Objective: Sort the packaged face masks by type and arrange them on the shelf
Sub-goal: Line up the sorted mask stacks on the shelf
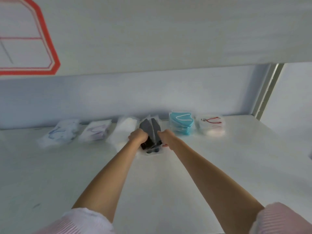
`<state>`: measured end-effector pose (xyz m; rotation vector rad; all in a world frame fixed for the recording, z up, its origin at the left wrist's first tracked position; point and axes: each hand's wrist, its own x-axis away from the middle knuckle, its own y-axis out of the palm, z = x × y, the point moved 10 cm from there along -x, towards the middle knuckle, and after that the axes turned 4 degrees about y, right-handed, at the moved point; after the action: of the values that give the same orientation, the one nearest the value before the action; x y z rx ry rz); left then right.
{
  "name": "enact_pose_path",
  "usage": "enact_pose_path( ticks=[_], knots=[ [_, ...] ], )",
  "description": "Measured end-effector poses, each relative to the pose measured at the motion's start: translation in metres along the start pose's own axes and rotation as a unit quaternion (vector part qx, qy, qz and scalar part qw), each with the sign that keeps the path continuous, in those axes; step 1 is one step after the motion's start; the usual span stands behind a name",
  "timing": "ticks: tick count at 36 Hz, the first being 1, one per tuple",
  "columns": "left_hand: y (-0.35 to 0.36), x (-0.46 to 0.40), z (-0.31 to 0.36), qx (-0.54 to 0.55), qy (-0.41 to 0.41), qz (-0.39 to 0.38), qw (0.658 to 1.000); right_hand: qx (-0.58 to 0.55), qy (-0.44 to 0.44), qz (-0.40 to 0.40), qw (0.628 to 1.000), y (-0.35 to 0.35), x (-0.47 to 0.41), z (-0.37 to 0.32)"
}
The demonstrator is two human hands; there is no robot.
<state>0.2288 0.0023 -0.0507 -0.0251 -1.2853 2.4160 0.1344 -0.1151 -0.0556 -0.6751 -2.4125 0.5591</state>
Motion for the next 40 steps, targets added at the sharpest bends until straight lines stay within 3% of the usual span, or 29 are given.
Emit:
enact_pose_path(
  ticks=[6, 13, 19, 25, 30, 36, 40],
  knots=[
    [0.002, 0.008, 0.003, -0.056, -0.007, -0.002, 0.998, -0.097, 0.037, -0.019, 0.994, 0.006, -0.006, 0.009],
    [0.01, 0.001, 0.0, 0.09, -0.032, -0.061, 0.994, -0.127, 0.056, -0.024, 0.99, 0.009, -0.011, 0.012],
    [0.025, -0.002, -0.007, 0.166, -0.086, -0.134, 0.973, -0.023, 0.031, -0.029, 0.999, 0.014, -0.018, 0.012],
    [0.029, -0.002, 0.007, 0.187, -0.074, -0.11, 0.973, -0.066, 0.016, -0.04, 0.997, 0.009, -0.016, 0.019],
    [0.028, 0.0, 0.0, 0.292, -0.074, -0.084, 0.95, -0.129, 0.027, -0.043, 0.99, 0.016, -0.027, 0.03],
    [0.015, 0.005, -0.001, 0.48, 0.024, -0.053, 0.875, -0.148, -0.057, -0.08, 0.984, 0.013, -0.01, 0.01],
    [-0.004, 0.021, 0.014, 0.459, 0.134, -0.049, 0.877, -0.137, -0.176, -0.044, 0.974, -0.001, 0.005, -0.009]
  ],
)
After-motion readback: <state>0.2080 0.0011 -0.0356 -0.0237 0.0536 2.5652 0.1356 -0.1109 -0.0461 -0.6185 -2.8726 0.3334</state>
